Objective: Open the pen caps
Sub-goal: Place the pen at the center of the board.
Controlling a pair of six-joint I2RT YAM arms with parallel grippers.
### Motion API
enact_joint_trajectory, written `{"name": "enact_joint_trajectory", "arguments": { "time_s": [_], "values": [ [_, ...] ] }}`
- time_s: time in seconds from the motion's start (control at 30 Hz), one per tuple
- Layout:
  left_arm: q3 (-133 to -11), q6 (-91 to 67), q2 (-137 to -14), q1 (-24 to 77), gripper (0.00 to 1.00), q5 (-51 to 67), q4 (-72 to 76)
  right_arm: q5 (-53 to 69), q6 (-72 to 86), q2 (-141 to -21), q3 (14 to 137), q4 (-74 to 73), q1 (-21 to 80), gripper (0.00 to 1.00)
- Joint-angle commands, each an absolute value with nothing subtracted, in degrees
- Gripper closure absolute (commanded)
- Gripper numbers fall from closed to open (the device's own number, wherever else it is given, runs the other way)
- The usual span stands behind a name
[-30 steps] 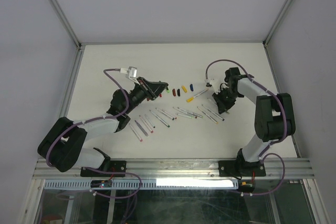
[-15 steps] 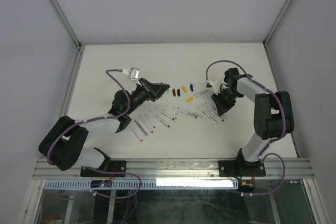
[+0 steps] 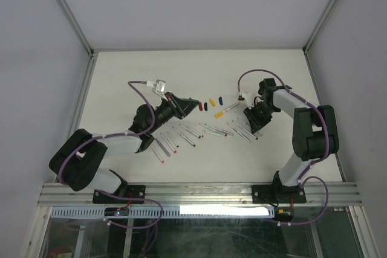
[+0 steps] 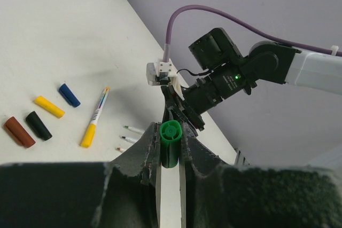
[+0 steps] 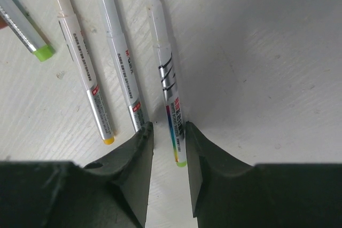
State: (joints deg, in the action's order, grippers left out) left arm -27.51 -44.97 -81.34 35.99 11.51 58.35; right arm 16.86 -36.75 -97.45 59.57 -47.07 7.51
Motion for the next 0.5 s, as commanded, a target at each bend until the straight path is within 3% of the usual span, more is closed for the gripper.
{"name": "enact_joint_trajectory", "arguments": {
  "time_s": [0.0, 0.47],
  "values": [
    [-29.96, -45.09, -83.97, 37.23, 0.97, 11.34, 61.35, 16.26, -36.36, -95.6, 60.51, -45.62, 6.73, 0.67],
    [-38.74, -44.01, -92.78, 41.24, 0.96, 8.91, 54.85, 16.84, -35.62, -93.14, 60.27, -43.76, 6.15, 0.62]
  ]
}}
